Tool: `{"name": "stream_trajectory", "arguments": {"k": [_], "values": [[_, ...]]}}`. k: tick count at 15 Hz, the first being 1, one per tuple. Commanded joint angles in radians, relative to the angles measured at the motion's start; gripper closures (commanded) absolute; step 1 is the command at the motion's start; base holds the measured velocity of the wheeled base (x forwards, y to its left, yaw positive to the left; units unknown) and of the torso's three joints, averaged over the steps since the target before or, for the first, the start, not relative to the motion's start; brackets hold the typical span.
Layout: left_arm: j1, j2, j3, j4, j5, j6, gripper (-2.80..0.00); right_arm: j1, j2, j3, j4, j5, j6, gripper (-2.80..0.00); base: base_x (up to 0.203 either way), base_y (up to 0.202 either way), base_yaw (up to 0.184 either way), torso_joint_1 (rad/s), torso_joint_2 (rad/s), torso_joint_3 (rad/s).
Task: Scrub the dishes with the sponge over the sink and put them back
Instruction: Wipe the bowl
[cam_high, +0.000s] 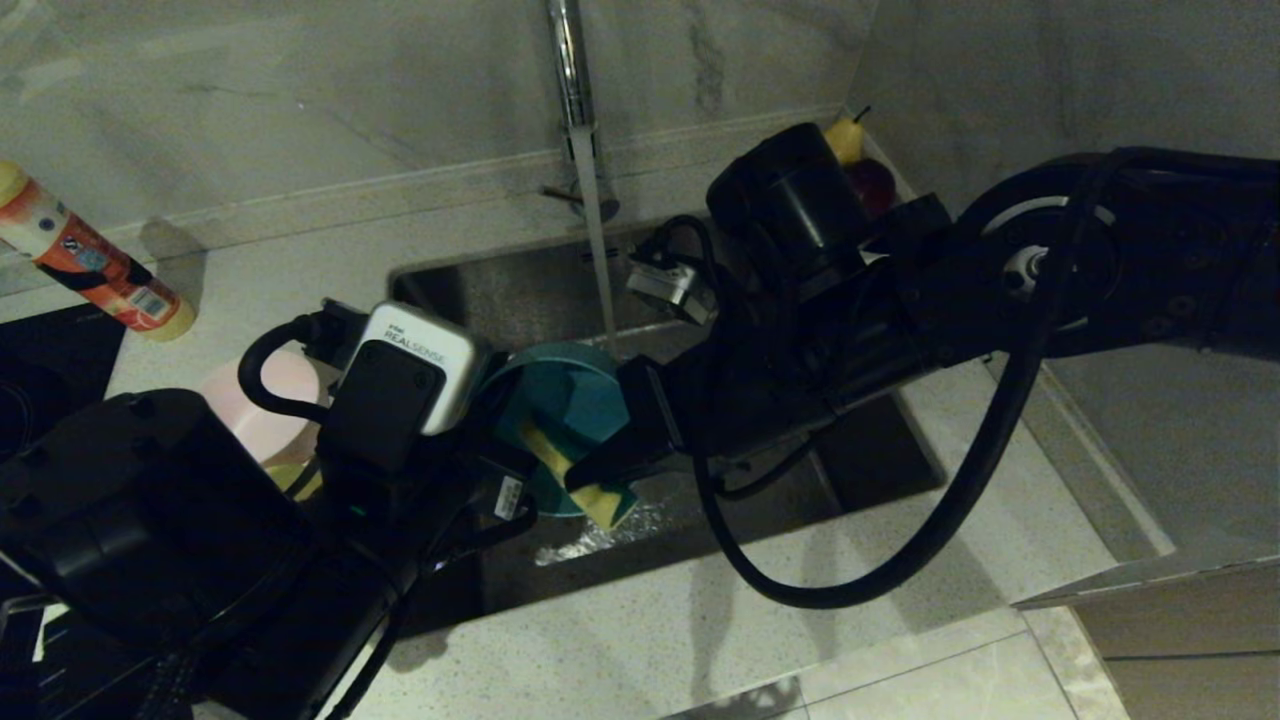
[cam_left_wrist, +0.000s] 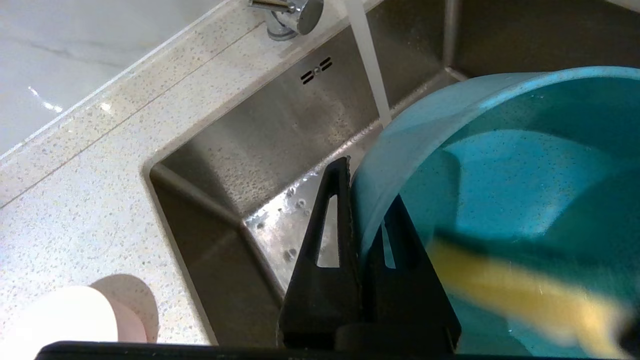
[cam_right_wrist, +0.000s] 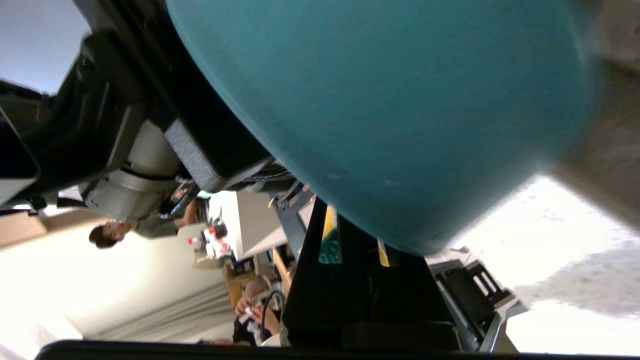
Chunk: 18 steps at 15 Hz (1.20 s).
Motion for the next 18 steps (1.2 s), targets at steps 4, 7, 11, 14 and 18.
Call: {"name": "stream_trajectory", "arguments": {"k": [4, 7, 11, 14, 18], "values": [[0.001, -0.006, 0.005, -0.006, 0.004, 0.002, 0.00, 0.006, -0.004, 0.020, 0.041, 0.000, 0.002, 0.00, 0.000, 0.000, 0.000, 0.000, 0.00, 0.000], [0.001, -0.009, 0.011, -0.008, 0.004, 0.002, 0.00, -0.036, -0.018, 0.012, 0.041, -0.002, 0.004, 0.00, 0.000, 0.000, 0.000, 0.000, 0.00, 0.000], [-0.001, -0.007, 0.009, -0.008, 0.004, 0.003, 0.00, -0.052, -0.052, 0.006, 0.029, -0.002, 0.004, 0.00, 0.000, 0.000, 0.000, 0.000, 0.00, 0.000], [-0.002, -0.006, 0.017, -0.008, 0.004, 0.002, 0.00, -0.051, -0.076, 0.006, 0.008, -0.002, 0.004, 0.00, 0.000, 0.000, 0.000, 0.000, 0.00, 0.000], [-0.018, -0.009, 0.021, -0.009, 0.004, 0.000, 0.00, -0.034, -0.058, 0.001, -0.072, -0.002, 0.005, 0.00, 0.000, 0.000, 0.000, 0.000, 0.00, 0.000]]}}
